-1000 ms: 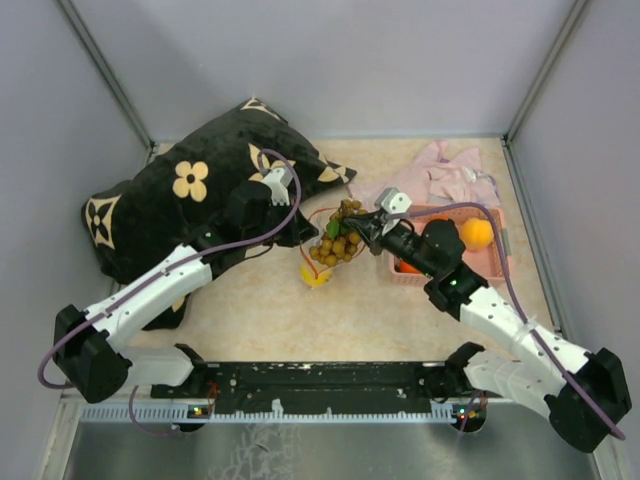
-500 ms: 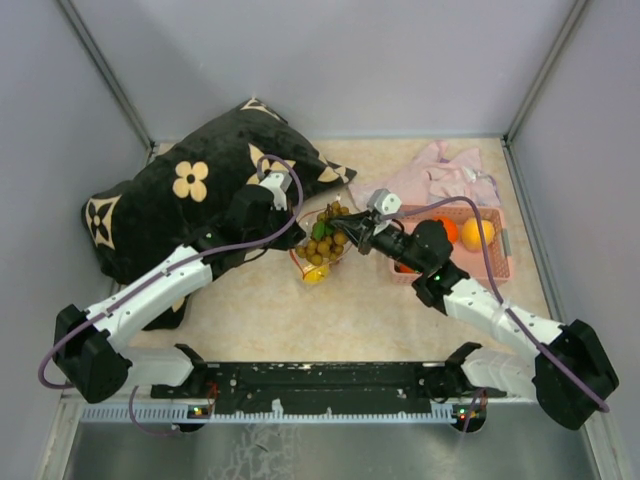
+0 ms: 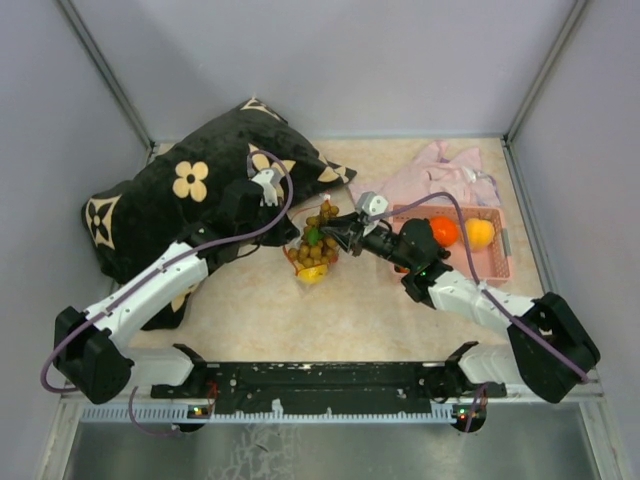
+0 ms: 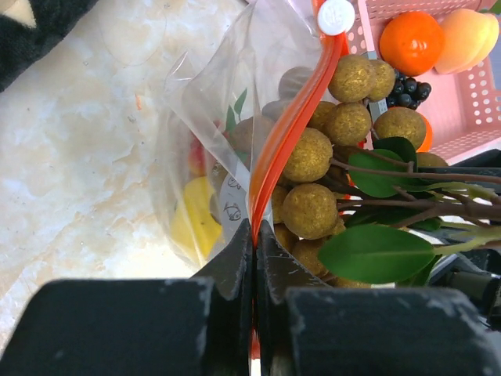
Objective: Place the food in the zip-top bag and seal the zipper
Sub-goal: Place the fake fruit in the zipper food storage bag.
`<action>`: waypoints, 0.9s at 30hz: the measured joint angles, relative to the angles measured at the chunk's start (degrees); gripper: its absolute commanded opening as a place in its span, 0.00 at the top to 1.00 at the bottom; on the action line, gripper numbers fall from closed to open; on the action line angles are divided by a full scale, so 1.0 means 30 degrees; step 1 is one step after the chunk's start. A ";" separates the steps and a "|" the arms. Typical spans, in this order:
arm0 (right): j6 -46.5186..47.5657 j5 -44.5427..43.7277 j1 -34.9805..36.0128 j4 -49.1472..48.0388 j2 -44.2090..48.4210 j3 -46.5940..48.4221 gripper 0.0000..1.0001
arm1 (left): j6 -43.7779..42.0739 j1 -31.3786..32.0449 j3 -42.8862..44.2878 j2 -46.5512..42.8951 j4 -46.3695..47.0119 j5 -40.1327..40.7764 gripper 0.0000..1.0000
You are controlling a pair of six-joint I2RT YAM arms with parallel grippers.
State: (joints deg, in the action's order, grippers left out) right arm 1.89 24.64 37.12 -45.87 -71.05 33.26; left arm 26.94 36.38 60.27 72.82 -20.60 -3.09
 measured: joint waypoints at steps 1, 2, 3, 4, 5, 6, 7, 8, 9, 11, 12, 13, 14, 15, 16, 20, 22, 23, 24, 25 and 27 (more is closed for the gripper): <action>-0.0015 0.0087 0.0000 0.0015 -0.0168 0.0000 0.68 | 0.0080 -0.0138 0.0000 0.0000 -0.0015 -0.0219 0.97; -0.0007 0.0160 0.0000 0.0036 -0.0255 0.0000 0.66 | 0.0109 -0.0248 0.0000 0.0000 -0.0015 -0.0408 0.97; 0.0007 0.0219 0.0000 0.0109 -0.0255 0.0000 0.64 | 0.0153 -0.0335 -0.0007 0.0000 -0.0007 -0.0561 0.98; 0.0015 0.0255 0.0000 0.0153 -0.0255 0.0015 0.63 | 0.0182 -0.0401 -0.0007 0.0000 -0.0015 -0.0699 0.98; 0.0015 0.0270 0.0000 0.0277 -0.0255 0.0073 0.62 | 0.0233 -0.0466 -0.0022 0.0000 -0.0007 -0.0845 0.98; 0.0015 0.0270 0.0000 0.0430 -0.0255 0.0138 0.60 | 0.0270 -0.0503 -0.0036 0.0000 -0.0007 -0.0954 0.98; 0.0007 0.0248 0.0000 0.0619 -0.0255 0.0219 0.58 | 0.0379 -0.0568 -0.0080 0.0000 0.0000 -0.1129 0.98; 0.0015 0.0262 0.0000 0.0845 -0.0255 0.0321 0.55 | 0.0401 -0.0583 -0.0095 0.0000 0.0000 -0.1188 0.98; 0.0022 0.0248 0.0000 0.1115 -0.0255 0.0488 0.52 | 0.0474 -0.0627 -0.0131 0.0000 0.0000 -0.1304 0.99; 0.0015 0.0240 0.0000 0.1603 -0.0248 0.0867 0.48 | 0.0576 -0.0729 -0.0211 0.0000 0.0007 -0.1486 0.99; -0.0029 0.0233 0.0000 0.1763 -0.0248 0.1071 0.46 | 0.0612 -0.0823 -0.0262 0.0000 0.0007 -0.1581 0.99; -0.0022 0.0226 0.0000 0.1974 -0.0240 0.1253 0.45 | 0.0663 -0.0918 -0.0321 0.0000 0.0015 -0.1676 0.99; -0.0058 0.0197 0.0000 0.2113 -0.0219 0.1413 0.42 | 0.0707 -0.0998 -0.0379 0.0000 0.0015 -0.1749 0.99; -0.0058 0.0168 0.0000 0.2273 -0.0168 0.1530 0.40 | 0.0772 -0.1100 -0.0444 0.0000 0.0015 -0.1851 0.99; -0.0066 0.0146 0.0000 0.2375 -0.0080 0.1603 0.39 | 0.0867 -0.1188 -0.0510 0.0000 0.0015 -0.1960 1.00; -0.0073 -0.0168 0.0000 0.3264 0.0423 0.1909 0.35 | 0.1049 -0.1406 -0.0707 0.0000 0.0022 -0.2353 1.00; -0.0080 -0.0466 0.0000 0.3781 0.0714 0.2113 0.34 | 0.1100 -0.1464 -0.0743 0.0000 0.0029 -0.2499 1.00; -0.0095 -0.0656 0.0000 0.4109 0.0918 0.2229 0.34 | 0.1107 -0.1479 -0.0750 0.0000 0.0029 -0.2557 1.00; -0.0095 -0.0809 0.0000 0.4430 0.1107 0.2339 0.34 | 0.1115 -0.1508 -0.0750 0.0000 0.0029 -0.2623 1.00; -0.0146 -0.0991 0.0000 0.4830 0.1362 0.2463 0.34 | 0.1129 -0.1537 -0.0750 0.0000 0.0036 -0.2667 1.00; -0.0313 -0.1384 0.0000 0.5661 0.1982 0.2630 0.34 | 0.1180 -0.1574 -0.0750 0.0000 0.0051 -0.2718 1.00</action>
State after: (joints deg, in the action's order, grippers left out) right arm 0.95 20.49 37.12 -28.88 -65.10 41.15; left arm 30.48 31.66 58.02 72.82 -20.45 -11.25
